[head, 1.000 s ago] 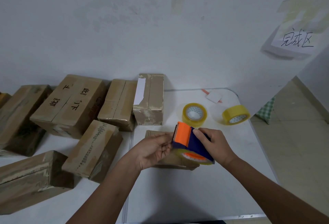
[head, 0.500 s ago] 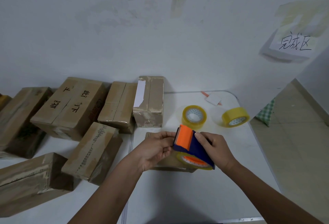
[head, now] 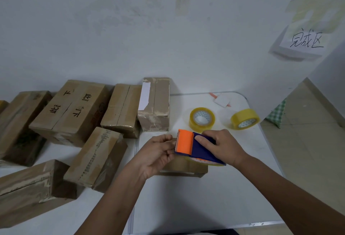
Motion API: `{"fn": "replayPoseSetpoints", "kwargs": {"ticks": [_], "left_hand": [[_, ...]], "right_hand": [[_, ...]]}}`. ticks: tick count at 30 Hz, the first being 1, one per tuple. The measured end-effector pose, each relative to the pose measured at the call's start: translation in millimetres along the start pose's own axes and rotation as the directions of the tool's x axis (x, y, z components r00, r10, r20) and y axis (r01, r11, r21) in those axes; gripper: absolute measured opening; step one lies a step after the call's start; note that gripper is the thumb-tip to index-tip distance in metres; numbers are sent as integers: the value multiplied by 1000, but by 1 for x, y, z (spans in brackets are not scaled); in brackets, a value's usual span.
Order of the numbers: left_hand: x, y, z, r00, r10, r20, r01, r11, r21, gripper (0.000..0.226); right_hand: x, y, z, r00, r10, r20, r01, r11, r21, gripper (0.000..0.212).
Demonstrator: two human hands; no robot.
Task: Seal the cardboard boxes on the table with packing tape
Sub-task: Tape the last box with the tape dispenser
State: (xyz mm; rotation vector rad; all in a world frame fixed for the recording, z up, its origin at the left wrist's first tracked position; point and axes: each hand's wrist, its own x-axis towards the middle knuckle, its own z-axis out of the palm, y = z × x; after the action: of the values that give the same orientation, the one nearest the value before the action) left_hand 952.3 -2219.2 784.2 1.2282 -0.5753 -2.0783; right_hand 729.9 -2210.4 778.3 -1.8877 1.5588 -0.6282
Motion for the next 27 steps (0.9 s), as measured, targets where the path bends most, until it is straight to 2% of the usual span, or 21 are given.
{"fn": "replayPoseSetpoints", "kwargs": {"ticks": [4, 7, 10, 13, 19, 23, 27], "left_hand": [[-3, 5, -2, 1000, 1, -4, -1, 999, -40, 20], [-3, 1, -2, 1000, 14, -23, -15, 999, -41, 14], [5, -3, -3, 999, 16, -43, -14, 999, 45, 17], [9, 2, -1, 998, 20, -60, -9, 984, 176, 29], [10, 1, -3, 993, 98, -60, -72, 938, 339, 14], [13, -1, 0, 977, 191, -93, -132, 888, 440, 16], [12, -2, 0, 972, 203, -116, -146, 915, 376, 18]], "right_hand": [[5, -4, -2, 1000, 5, 11, -6, 1000, 6, 44], [3, 1, 2, 999, -10, -44, 11, 1000, 16, 48], [2, 8, 10, 992, 44, -122, -31, 994, 109, 56], [0, 6, 16, 988, 90, -122, -69, 983, 167, 47], [-1, 5, 14, 988, 109, -112, -85, 976, 198, 47], [1, 2, 10, 993, 80, -90, -70, 992, 109, 42], [5, -3, 4, 999, 25, -35, -28, 996, -86, 51]]}}
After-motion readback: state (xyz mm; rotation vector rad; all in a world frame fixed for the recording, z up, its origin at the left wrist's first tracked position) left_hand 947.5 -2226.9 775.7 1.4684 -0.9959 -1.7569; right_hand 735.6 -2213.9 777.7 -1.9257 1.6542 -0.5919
